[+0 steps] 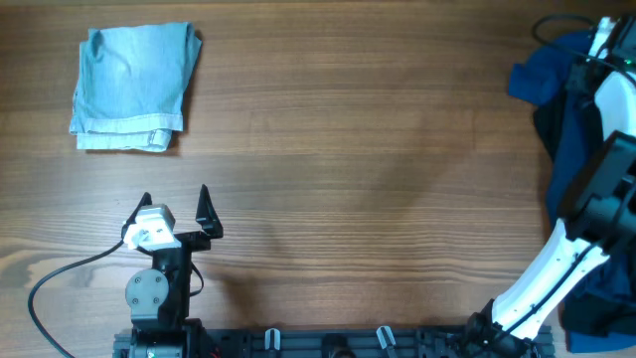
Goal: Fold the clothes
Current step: 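Lift the black trousers with the right gripper and drag them to table center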
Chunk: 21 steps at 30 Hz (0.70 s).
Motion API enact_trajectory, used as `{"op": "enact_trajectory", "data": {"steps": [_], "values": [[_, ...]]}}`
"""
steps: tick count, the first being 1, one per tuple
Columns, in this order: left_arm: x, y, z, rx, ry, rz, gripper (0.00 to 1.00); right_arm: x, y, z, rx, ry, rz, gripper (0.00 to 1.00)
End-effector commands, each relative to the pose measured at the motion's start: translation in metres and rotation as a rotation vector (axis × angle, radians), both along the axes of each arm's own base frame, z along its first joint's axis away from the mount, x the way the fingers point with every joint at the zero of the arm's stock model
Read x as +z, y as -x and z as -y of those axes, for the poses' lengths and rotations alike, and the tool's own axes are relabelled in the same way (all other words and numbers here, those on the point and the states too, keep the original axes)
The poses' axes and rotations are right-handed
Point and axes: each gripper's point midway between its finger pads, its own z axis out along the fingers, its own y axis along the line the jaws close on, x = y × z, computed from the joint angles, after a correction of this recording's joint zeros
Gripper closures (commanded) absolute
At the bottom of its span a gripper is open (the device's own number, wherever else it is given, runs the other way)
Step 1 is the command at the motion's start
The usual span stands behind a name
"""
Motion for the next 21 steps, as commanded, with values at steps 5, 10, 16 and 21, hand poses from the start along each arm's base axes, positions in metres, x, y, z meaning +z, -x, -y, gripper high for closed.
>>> {"op": "enact_trajectory", "data": {"steps": [5, 10, 16, 21], "values": [[-0.002, 0.000, -0.001, 0.002, -0.023, -0.002, 0.00, 0.174, 0.001, -0.042, 0.036, 0.110, 0.285, 0.96], [-0.002, 0.000, -0.001, 0.002, -0.023, -0.002, 0.00, 0.220, -0.002, -0.112, 0.156, 0.112, 0.350, 0.96], [-0.002, 0.000, -0.001, 0.002, -0.023, -0.002, 0.00, 0.219, -0.018, -0.260, 0.359, -0.025, 0.370, 0.96], [-0.002, 0.000, -0.001, 0.002, -0.023, -0.002, 0.00, 0.185, -0.015, -0.413, 0.525, -0.282, 0.340, 0.96]]}}
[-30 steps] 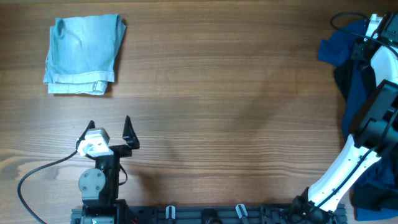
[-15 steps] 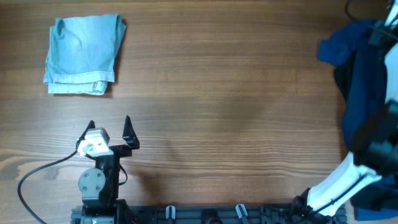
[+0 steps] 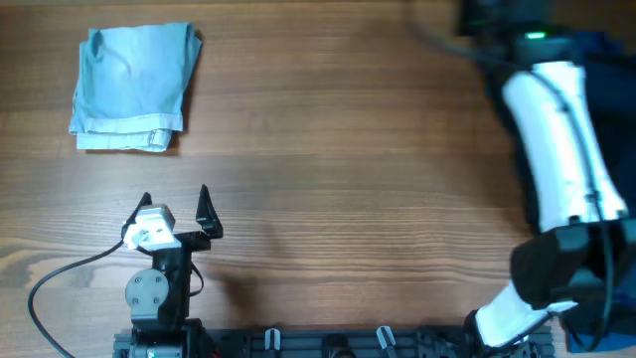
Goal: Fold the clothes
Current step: 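Lift the black trousers with the right gripper and drag them to table center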
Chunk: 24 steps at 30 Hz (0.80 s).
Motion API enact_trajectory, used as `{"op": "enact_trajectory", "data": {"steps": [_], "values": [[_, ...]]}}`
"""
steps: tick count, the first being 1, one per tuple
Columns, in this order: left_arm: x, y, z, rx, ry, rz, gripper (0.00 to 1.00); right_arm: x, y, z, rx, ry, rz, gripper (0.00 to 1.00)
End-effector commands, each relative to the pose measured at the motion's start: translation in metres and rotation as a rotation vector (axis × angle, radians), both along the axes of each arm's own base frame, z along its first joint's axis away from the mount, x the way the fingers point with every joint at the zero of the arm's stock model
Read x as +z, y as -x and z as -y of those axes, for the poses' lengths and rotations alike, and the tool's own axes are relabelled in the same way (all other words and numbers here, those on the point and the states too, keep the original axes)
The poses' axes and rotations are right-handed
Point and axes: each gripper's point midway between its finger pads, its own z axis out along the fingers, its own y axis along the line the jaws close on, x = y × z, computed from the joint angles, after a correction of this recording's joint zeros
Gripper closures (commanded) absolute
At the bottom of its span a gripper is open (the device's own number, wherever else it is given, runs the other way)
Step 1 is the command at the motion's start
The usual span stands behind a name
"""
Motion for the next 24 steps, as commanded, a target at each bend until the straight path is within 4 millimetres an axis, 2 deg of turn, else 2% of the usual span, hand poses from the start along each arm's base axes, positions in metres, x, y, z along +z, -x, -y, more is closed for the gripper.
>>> {"op": "enact_trajectory", "data": {"steps": [1, 3, 5, 6, 10, 11, 12, 15, 22, 24], "values": [[-0.002, 0.000, -0.001, 0.002, -0.023, -0.002, 0.00, -0.020, 0.006, -0.116, 0.142, -0.230, -0.042, 0.96], [-0.001, 0.000, -0.001, 0.002, -0.023, -0.001, 0.00, -0.044, 0.013, -0.166, 0.209, -0.272, -0.095, 0.96], [-0.002, 0.000, -0.001, 0.002, -0.023, -0.002, 0.00, -0.072, 0.020, -0.202, 0.258, -0.270, -0.149, 0.96], [-0.002, 0.000, -0.001, 0.002, -0.023, -0.002, 0.00, -0.093, 0.026, -0.224, 0.293, -0.256, -0.186, 0.96], [-0.002, 0.000, -0.001, 0.002, -0.023, -0.002, 0.00, -0.155, 0.045, -0.275, 0.374, -0.206, -0.286, 0.96], [-0.002, 0.000, -0.001, 0.002, -0.023, -0.002, 0.00, -0.163, 0.049, -0.282, 0.386, -0.198, -0.299, 0.96], [-0.002, 0.000, -0.001, 0.002, -0.023, -0.002, 0.00, -0.180, 0.059, -0.298, 0.414, -0.183, -0.328, 0.96], [-0.002, 0.000, -0.001, 0.002, -0.023, -0.002, 0.00, -0.185, 0.075, -0.320, 0.472, -0.193, -0.349, 0.96], [-0.002, 0.000, -0.001, 0.002, -0.023, -0.002, 0.00, -0.160, 0.104, -0.369, 0.708, -0.369, -0.376, 0.96], [-0.002, 0.000, -0.001, 0.002, -0.023, -0.002, 0.00, -0.155, 0.109, -0.376, 0.742, -0.414, -0.387, 0.96]]}}
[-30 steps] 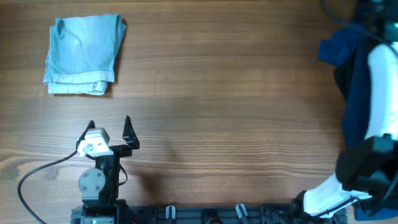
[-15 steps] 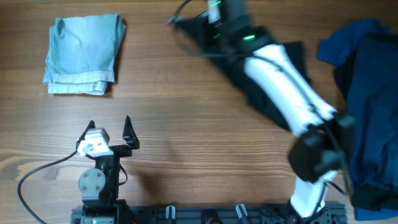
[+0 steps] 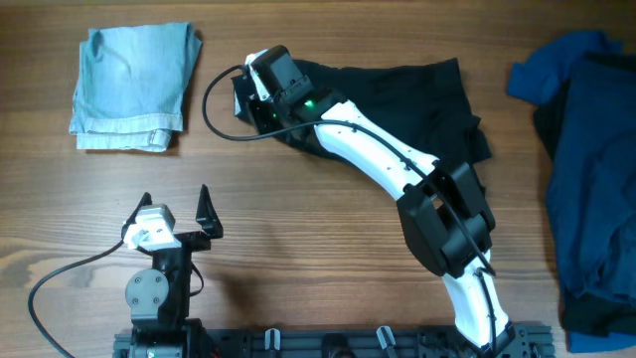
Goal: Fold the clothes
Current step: 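Lift the black trousers with the right gripper and drag them to table center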
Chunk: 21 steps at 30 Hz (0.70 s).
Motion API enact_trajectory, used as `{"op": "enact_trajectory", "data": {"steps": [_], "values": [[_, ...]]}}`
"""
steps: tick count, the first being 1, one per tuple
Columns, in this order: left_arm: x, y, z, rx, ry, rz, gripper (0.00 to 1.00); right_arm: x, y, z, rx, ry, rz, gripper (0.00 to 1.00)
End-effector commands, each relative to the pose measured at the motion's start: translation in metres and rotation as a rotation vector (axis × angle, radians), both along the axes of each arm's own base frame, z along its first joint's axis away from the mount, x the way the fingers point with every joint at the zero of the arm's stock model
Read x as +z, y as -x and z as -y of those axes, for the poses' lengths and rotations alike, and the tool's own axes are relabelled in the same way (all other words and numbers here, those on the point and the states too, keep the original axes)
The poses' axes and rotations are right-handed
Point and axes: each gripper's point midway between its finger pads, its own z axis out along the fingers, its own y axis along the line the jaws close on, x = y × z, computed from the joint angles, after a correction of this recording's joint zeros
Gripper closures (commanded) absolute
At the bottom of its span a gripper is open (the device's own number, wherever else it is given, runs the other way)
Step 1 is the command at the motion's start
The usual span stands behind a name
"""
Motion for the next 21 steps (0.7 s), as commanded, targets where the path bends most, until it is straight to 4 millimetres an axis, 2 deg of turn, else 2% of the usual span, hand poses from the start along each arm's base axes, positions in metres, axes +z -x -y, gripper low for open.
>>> {"op": "enact_trajectory", "data": {"steps": [1, 11, 15, 16, 17, 18, 21], "values": [[-0.002, 0.000, -0.001, 0.002, -0.022, -0.002, 0.00, 0.032, 0.015, -0.024, 0.109, -0.156, -0.043, 0.96], [-0.002, 0.000, -0.001, 0.002, -0.022, -0.002, 0.00, 0.043, 0.012, -0.034, 0.101, -0.209, -0.020, 0.96], [-0.001, 0.000, -0.001, 0.002, -0.022, -0.001, 0.00, 0.048, 0.018, -0.041, 0.141, -0.244, -0.030, 0.96], [-0.001, 0.000, -0.001, 0.002, -0.022, -0.001, 0.00, 0.048, 0.018, -0.041, 0.141, -0.244, -0.030, 0.93], [-0.002, 0.000, -0.001, 0.002, -0.022, -0.002, 0.00, 0.047, 0.018, -0.041, 0.141, -0.242, -0.031, 0.83], [-0.002, 0.000, -0.001, 0.002, -0.022, -0.002, 0.00, 0.047, 0.018, -0.040, 0.141, -0.241, -0.033, 0.51], [-0.002, 0.000, -0.001, 0.002, -0.022, -0.002, 0.00, 0.048, 0.019, -0.041, 0.160, -0.240, -0.023, 0.28]]}}
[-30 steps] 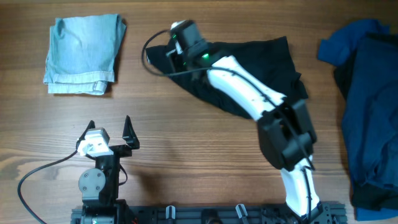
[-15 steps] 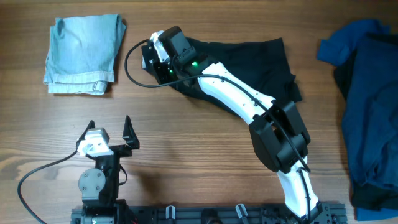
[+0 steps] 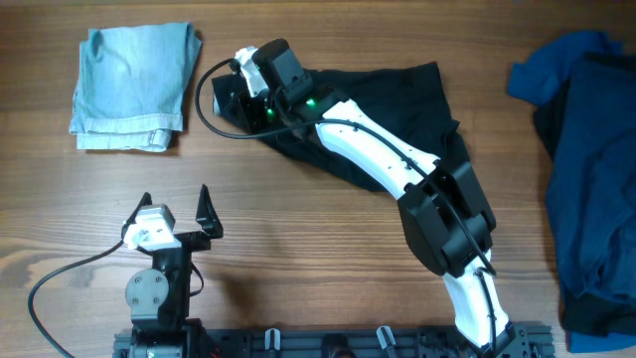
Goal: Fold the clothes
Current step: 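Lift the black trousers with the right gripper and drag them to table center, then grasp the trousers' top corners with left and right grippers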
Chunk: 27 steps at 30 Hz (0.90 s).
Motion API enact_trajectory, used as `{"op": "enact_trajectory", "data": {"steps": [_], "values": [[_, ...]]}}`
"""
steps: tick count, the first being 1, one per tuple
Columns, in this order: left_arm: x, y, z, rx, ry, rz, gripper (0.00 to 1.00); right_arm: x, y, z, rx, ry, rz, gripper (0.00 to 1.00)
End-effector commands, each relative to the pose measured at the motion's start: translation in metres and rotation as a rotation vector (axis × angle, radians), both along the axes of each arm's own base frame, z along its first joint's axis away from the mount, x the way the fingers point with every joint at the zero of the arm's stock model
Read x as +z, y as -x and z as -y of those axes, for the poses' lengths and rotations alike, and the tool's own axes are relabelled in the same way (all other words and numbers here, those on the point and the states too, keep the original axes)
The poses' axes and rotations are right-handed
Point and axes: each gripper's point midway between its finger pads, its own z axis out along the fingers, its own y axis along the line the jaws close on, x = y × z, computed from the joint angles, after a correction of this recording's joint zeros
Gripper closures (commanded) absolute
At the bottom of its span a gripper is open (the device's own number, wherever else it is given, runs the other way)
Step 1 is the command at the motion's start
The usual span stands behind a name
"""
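Note:
A black garment (image 3: 397, 94) lies spread across the upper middle of the table. My right arm reaches over it from the lower right. Its gripper (image 3: 231, 97) sits at the cloth's left end and appears shut on that edge, though the black fingers merge with the black cloth. A pile of dark blue clothes (image 3: 586, 159) lies at the right edge. My left gripper (image 3: 176, 206) rests open near the front left, holding nothing and far from any cloth.
A folded light-blue denim piece (image 3: 132, 85) lies at the back left, just left of the right gripper. The left arm's cable (image 3: 60, 278) loops over the front left of the wooden table (image 3: 328, 229).
The right gripper has moved a little further left and up, and the black garment has shifted left with it. Its right edge is now farther from the blue pile. The left arm has not moved.
The right arm was at first over the blue pile at the far right. Then it stood stretched up along the right side. Later it lay across the table's middle with a black garment spread under it, and now that garment lies further left.

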Motion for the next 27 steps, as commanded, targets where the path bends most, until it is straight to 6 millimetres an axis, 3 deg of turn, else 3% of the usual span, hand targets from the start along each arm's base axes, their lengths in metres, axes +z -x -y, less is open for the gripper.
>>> {"op": "enact_trajectory", "data": {"steps": [1, 5, 9, 13, 17, 25, 27], "values": [[-0.001, 0.000, -0.001, 0.002, -0.022, -0.001, 0.00, 0.028, 0.007, -0.009, 0.060, -0.055, 0.035, 0.18], [-0.002, 0.000, -0.001, 0.002, -0.022, -0.002, 0.00, 0.040, 0.004, -0.002, 0.069, -0.076, 0.040, 0.12], [-0.001, 0.000, -0.001, 0.002, -0.022, -0.001, 0.00, 0.054, -0.011, 0.022, 0.022, -0.076, 0.043, 0.08], [-0.001, 0.000, -0.001, 0.002, -0.022, -0.001, 0.00, 0.068, -0.031, 0.080, -0.081, -0.044, 0.000, 0.07], [-0.001, 0.000, -0.001, 0.002, -0.022, -0.001, 0.00, 0.069, -0.044, 0.141, -0.195, 0.008, -0.071, 0.07], [0.009, 0.000, -0.005, 0.026, -0.028, 0.039, 0.00, 0.034, -0.059, 0.268, -0.493, 0.228, -0.205, 0.05], [0.013, 0.000, -0.013, 0.071, -0.031, 0.057, 0.00, 0.030, -0.059, 0.289, -0.538, 0.263, -0.222, 0.05]]}}
